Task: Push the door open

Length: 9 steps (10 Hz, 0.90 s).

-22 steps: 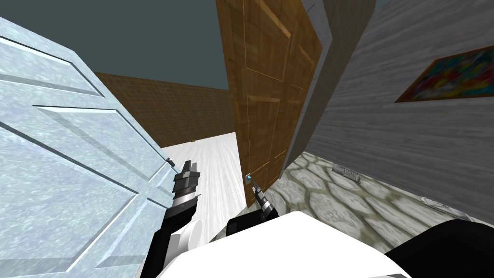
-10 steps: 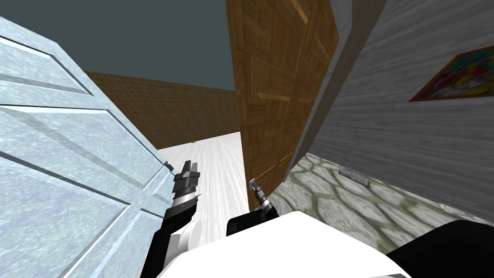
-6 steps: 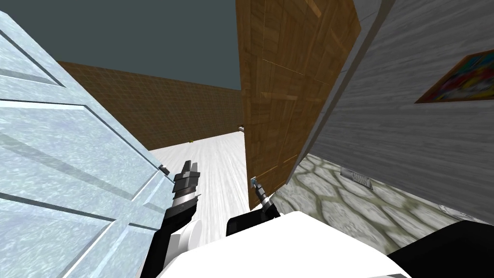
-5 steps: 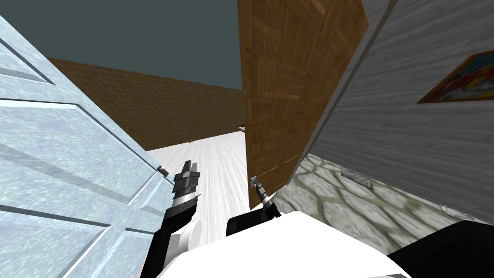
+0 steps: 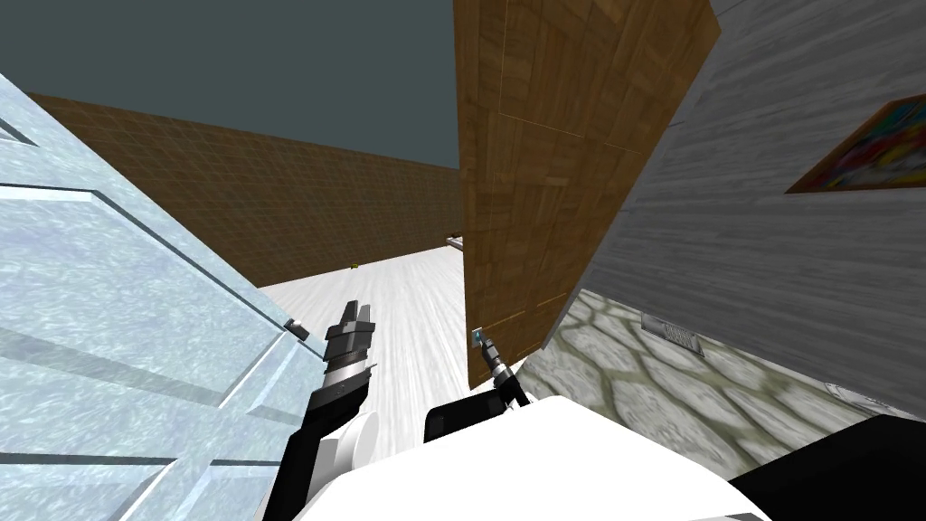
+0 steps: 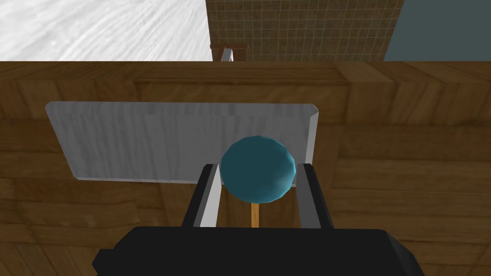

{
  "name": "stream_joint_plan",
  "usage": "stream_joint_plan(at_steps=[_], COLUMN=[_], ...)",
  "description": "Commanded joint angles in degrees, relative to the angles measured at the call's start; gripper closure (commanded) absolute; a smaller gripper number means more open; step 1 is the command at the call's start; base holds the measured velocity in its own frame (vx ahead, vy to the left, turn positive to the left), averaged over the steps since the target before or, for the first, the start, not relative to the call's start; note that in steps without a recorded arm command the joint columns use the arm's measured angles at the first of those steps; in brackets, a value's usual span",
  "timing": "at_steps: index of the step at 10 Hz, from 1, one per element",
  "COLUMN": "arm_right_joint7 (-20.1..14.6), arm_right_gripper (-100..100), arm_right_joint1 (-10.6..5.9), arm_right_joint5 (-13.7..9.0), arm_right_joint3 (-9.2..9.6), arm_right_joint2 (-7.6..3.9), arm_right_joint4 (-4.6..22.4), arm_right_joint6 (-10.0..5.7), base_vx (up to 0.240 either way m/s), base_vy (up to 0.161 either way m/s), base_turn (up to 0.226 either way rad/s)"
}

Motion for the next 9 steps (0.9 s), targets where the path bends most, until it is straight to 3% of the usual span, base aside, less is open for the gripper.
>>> stream_joint_plan(at_steps=[1, 6, 7, 8, 9], arm_right_joint7=[0.2, 0.6, 0.6, 0.4, 0.5], arm_right_gripper=[100, 100, 100, -100, -100], arm_right_joint1=[-0.59, -2.12, -2.12, -1.86, -1.72], arm_right_joint5=[-0.4, -1.0, -1.0, -1.1, -1.1], arm_right_joint3=[-1.70, -5.20, -5.20, -4.65, -4.56], arm_right_joint2=[-0.14, 0.77, 0.77, 0.77, 0.79], arm_right_joint4=[0.6, 2.1, 2.1, 2.5, 2.3], arm_right_joint6=[-0.37, -0.18, -0.18, -0.68, -0.61], base_vx=[0.071, 0.112, 0.118, -0.091, -0.213], base_vy=[0.070, 0.078, 0.070, 0.014, 0.010], base_turn=[-0.038, -0.061, -0.044, -0.038, -0.030])
